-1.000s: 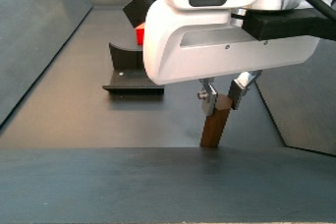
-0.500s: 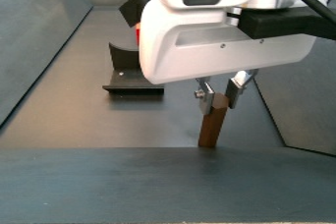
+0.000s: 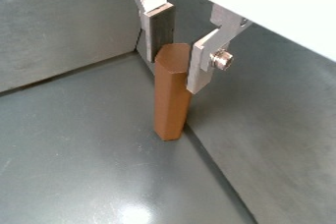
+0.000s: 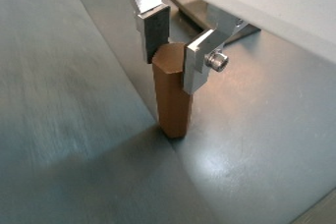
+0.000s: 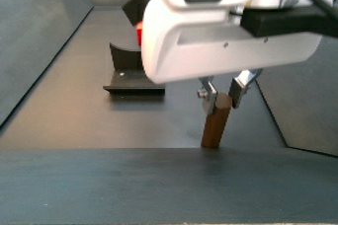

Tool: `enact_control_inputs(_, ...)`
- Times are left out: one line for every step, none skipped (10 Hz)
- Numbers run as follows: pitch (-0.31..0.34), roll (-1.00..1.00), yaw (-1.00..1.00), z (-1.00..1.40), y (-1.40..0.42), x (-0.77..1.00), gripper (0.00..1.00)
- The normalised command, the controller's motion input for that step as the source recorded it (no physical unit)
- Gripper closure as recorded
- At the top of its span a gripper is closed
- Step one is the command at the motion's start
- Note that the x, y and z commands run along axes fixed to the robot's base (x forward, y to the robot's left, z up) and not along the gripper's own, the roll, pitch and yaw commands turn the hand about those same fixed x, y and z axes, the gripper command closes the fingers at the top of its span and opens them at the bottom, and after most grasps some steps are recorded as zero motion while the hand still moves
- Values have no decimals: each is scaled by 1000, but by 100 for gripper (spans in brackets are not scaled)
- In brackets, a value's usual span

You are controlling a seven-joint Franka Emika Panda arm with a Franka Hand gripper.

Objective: Pick up the hexagon object. Move up. Move to above the board. Insert the hexagon object.
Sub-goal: Move up, then move to above the board.

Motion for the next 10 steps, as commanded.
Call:
enact_control_inputs(40, 8, 16, 696, -29, -21, 100)
enact_control_inputs(53, 24, 14, 617, -19, -22, 100)
enact_control_inputs(72, 57, 11, 439, -15, -20, 100)
enact_control_inputs(92, 84, 14, 257, -9, -18, 100)
enact_control_inputs(-8, -21, 57, 1000, 194, -196, 100)
enact_control_inputs(-4, -18, 62, 1000, 199, -199, 100)
enact_control_inputs(4, -14, 29, 1000, 169, -186, 100)
enact_control_inputs(12, -2, 13, 1000, 158, -179, 100)
enact_control_inputs(30, 16, -2, 1000, 143, -167, 100)
enact_control_inputs(46, 24, -4, 1000, 132, -158, 100)
